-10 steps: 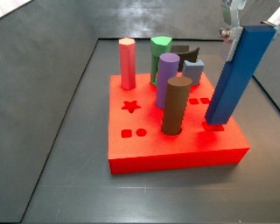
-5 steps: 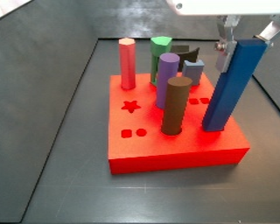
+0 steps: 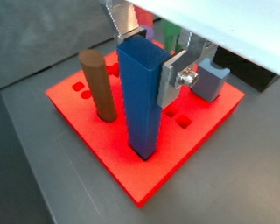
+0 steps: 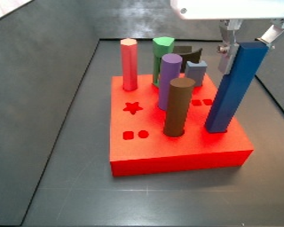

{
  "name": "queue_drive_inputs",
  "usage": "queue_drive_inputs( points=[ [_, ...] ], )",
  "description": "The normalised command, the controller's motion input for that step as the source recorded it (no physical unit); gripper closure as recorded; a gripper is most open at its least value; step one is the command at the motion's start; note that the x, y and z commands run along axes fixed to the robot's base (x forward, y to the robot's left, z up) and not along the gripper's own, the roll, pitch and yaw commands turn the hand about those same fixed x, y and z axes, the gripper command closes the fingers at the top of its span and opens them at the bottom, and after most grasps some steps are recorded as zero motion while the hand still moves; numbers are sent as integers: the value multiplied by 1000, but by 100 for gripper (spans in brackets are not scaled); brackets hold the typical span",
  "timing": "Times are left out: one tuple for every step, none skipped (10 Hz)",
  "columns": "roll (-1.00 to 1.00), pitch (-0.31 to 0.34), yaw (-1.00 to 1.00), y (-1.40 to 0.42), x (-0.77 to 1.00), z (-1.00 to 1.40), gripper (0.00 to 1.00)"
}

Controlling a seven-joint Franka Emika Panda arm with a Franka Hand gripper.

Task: Pick up the rectangle object. Move up. Place the rectangle object on the fixture. Regrasp the rectangle object. Move to above the board. Insert the rectangle object.
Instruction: Insert the rectangle object.

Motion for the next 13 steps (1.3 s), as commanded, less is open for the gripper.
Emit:
queue_drive_inputs(
  points=[
    [10,-26,-46,0,234,-234,100],
    [13,-74,-91,0,154,-289,100],
    [43,-116,-94,-46,86,-340,100],
    [63,-124,-69,-77,29,-354,100],
    [89,-161,-40,-106,0,-354,100],
    [89,-171,-17,-106,0,-306,100],
    [76,-179,0,-91,-9,-234,100],
    [19,-116,0,0,0,-169,100],
    [7,-101,0,0,0,-131,100],
    [10,-146,0,0,-43,-177,100],
    [37,-171,0,-20,-71,-217,100],
    [61,-171,0,-60,-80,-249,100],
    [33,-90,26,-37,0,-46,100]
  ],
)
